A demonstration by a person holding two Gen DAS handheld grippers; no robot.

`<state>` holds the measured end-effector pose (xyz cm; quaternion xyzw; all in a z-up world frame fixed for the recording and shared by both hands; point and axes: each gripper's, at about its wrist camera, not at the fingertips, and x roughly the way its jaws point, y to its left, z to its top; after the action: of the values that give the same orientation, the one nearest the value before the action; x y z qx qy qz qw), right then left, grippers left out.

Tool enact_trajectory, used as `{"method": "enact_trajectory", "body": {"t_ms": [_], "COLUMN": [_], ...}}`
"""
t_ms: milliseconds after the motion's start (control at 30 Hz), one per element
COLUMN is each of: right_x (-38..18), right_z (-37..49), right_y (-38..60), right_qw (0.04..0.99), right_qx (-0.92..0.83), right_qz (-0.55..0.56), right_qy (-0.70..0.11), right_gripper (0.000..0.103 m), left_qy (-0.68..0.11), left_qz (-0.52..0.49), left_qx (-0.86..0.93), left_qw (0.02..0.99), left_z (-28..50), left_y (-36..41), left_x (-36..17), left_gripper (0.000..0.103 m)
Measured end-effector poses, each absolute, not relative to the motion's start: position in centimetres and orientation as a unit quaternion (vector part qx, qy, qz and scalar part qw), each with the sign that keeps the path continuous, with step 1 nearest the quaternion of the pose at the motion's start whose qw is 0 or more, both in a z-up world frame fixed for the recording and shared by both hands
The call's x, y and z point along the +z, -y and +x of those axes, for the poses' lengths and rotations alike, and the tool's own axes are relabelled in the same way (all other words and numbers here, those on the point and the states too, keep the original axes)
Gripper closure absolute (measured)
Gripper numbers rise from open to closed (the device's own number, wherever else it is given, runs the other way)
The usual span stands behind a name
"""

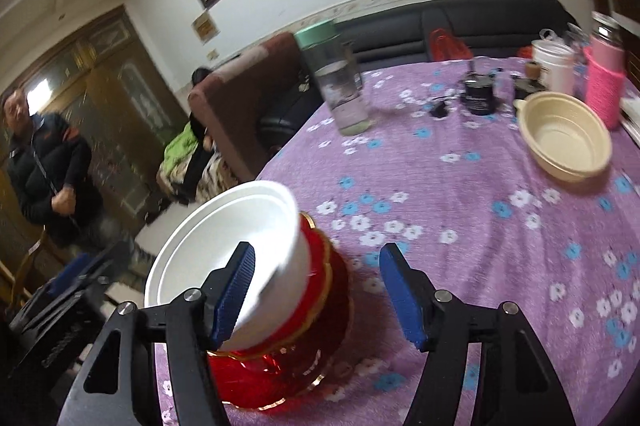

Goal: Organize plates and bowls
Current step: 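Lower the smaller white bowl into the stacked bowl and open both grippers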

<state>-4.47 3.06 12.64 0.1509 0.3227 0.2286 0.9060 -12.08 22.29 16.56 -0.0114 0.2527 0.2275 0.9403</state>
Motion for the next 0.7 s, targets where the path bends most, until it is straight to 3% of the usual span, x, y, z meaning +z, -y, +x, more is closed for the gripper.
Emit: {"method": "enact_trajectory", "body": {"t_ms": [100,200,700], "right_x": [12.6,12.4,10.9], "right_z": [-5.9,-7.3,-10.3], "right_y": [-1.4,-0.3,3.0], "right_qw": [0.906,0.907,0.912], "right_qx": [0.221,0.212,0.161], "right_qz": [0.182,0.204,0.23], "right_qy": [-0.312,-0.301,-0.299], "right_gripper": [0.033,0.033,0.032], "left_qy": [-0.194,-0.171,-0.248], "left_qz": [0.034,0.064,0.017], "left_qx": [0.267,0.26,0.183], "left_qw": [0.943,0.948,0.951], "left_z": [-14.1,-15.0,-14.7], "left_y": [-19.8,-17.6,-14.9], "left_x": [17.6,18.0,16.4], "left_gripper": [0.009,0.005,0.005]}}
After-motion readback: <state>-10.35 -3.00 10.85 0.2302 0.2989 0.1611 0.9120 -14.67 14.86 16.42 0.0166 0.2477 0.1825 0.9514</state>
